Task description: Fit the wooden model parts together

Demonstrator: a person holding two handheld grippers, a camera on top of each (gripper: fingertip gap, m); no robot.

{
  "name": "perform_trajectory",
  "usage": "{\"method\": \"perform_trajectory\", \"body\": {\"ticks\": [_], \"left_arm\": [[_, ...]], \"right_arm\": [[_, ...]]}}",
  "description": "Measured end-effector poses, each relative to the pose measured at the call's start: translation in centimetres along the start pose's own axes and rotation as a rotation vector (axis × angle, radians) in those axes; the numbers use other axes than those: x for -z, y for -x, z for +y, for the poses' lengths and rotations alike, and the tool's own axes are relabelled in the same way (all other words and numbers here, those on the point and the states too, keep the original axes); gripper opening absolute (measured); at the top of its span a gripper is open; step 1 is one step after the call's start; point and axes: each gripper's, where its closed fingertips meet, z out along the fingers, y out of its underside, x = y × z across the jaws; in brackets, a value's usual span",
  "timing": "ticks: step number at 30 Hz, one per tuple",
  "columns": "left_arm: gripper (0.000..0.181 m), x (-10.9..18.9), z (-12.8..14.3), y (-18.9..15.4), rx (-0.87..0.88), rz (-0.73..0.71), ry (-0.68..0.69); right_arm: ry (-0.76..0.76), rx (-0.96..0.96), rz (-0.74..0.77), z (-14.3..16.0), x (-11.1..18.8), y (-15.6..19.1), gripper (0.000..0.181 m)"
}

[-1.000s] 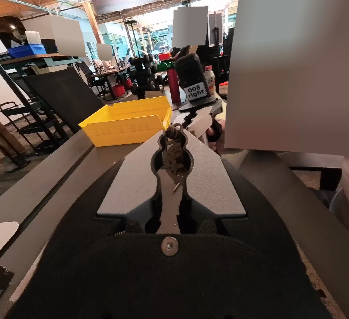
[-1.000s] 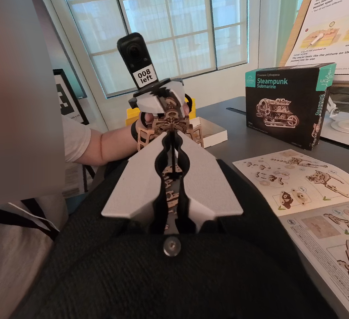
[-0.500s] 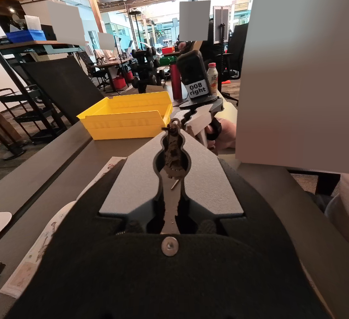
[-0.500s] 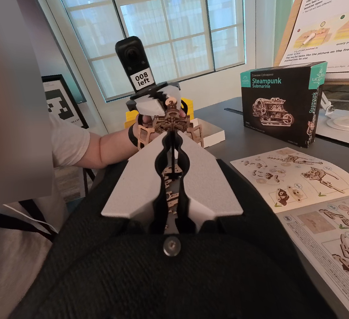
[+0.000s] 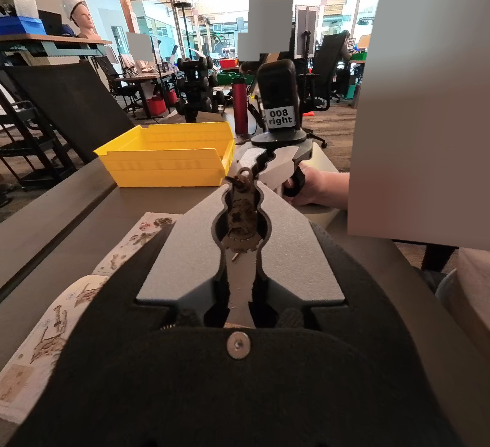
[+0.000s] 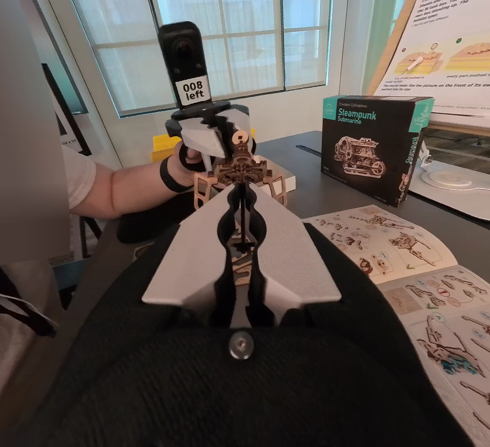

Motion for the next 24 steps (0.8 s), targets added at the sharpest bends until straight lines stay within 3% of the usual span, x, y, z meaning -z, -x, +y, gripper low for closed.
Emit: {"method": "perform_trajectory", "body": {"ticks": [15,24], "left_arm": [[0.007,0.1,0.3,0.2,0.126,0.054,-0.003],[0.006,0.5,1.0,0.2,0.113,0.079,0.052]], "right_arm": [[0.053,0.129,0.057,0.7,-0.2,-0.2,0.001],[0.081,0.143,0.058,1.2,-0.4,-0.2,0.001]]}}
